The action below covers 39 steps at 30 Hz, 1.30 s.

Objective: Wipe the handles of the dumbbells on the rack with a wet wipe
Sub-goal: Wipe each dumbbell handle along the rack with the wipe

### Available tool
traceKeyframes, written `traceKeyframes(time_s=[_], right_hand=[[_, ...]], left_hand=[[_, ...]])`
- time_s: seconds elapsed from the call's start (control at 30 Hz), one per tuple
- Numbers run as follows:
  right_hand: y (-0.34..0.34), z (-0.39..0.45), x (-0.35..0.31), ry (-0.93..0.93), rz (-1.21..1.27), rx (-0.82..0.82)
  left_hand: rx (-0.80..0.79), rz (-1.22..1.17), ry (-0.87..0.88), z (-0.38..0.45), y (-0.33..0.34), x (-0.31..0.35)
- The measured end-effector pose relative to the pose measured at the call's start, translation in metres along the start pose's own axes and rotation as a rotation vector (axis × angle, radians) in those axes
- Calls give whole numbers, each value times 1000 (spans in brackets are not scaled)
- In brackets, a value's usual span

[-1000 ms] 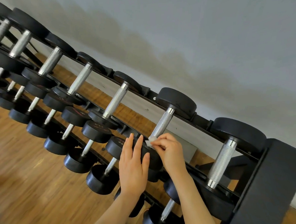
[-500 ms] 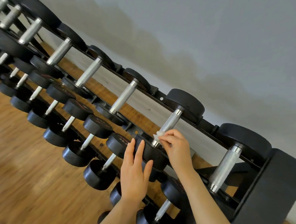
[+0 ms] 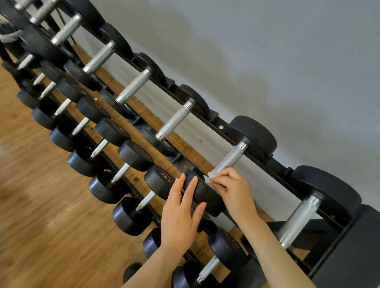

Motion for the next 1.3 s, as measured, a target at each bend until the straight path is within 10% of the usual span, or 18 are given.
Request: traceKeyframes(time_s=[1.3], right_hand=[[-2, 23, -18, -290, -245, -294]], left_hand=[[10, -27, 4, 1, 1, -1]])
Point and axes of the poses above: each hand's wrist, its own z-axis towards the middle knuckle, its own y-axis out of the palm, x = y × z, the point moved 8 cm from there along z, towards the middle knuckle, and after that the axes turned 2 degrees about -y, right-handed, at the moved point
